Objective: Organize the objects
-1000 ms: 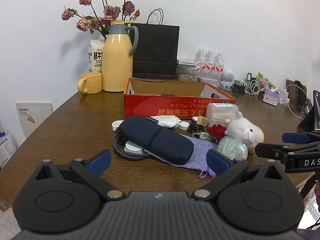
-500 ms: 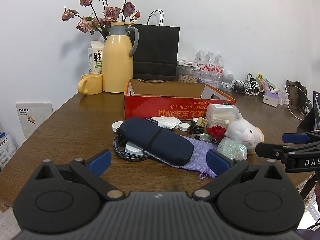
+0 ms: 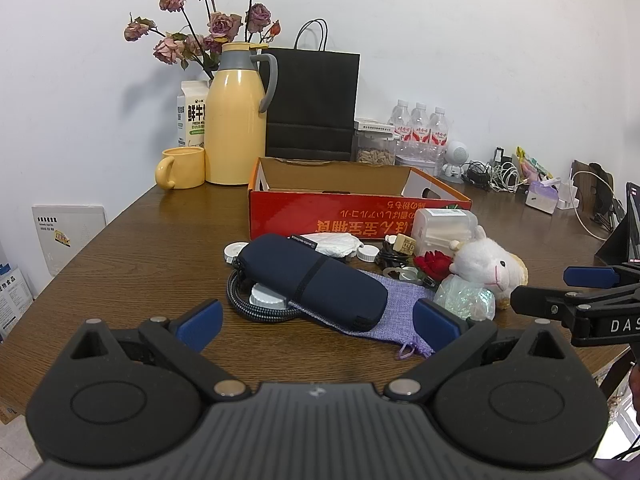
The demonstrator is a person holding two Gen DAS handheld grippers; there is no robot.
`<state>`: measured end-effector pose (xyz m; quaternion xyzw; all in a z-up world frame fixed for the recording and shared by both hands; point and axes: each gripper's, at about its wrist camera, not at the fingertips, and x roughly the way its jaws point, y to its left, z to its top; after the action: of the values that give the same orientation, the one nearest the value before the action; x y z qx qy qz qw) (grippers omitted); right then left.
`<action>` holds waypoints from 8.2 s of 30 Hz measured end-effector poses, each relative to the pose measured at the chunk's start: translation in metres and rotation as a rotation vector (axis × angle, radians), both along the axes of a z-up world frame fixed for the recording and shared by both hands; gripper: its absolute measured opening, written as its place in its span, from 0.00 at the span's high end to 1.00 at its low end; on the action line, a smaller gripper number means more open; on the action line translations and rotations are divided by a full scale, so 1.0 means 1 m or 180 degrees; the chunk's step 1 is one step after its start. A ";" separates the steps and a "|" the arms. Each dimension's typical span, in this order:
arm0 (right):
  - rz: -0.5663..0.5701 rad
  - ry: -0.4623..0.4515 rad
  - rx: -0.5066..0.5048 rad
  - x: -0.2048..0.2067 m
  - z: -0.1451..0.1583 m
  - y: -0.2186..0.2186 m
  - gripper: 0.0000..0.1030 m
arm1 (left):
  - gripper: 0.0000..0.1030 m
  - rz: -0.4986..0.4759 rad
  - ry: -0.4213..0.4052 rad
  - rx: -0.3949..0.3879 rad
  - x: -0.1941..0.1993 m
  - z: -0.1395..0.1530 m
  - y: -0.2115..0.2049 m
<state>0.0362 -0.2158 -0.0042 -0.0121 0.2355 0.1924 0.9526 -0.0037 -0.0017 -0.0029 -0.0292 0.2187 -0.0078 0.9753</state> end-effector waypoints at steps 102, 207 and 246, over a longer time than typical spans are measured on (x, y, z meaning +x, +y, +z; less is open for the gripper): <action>0.0735 -0.0191 0.0402 0.159 -0.016 -0.007 0.62 | 0.31 0.0352 0.0705 0.0216 0.135 -0.004 -0.011; -0.0056 -0.0091 0.0027 0.083 0.000 -0.011 0.00 | 0.00 -0.0034 0.0345 -0.0266 0.086 0.006 0.037; -0.0043 0.0038 0.0155 0.078 -0.018 -0.025 0.00 | 0.93 -0.0461 0.0220 -0.0147 0.063 -0.023 -0.023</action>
<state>0.1143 -0.2407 -0.0224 0.0138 0.2364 0.1917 0.9525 0.0590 -0.0250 -0.0256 -0.0360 0.2536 -0.0823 0.9631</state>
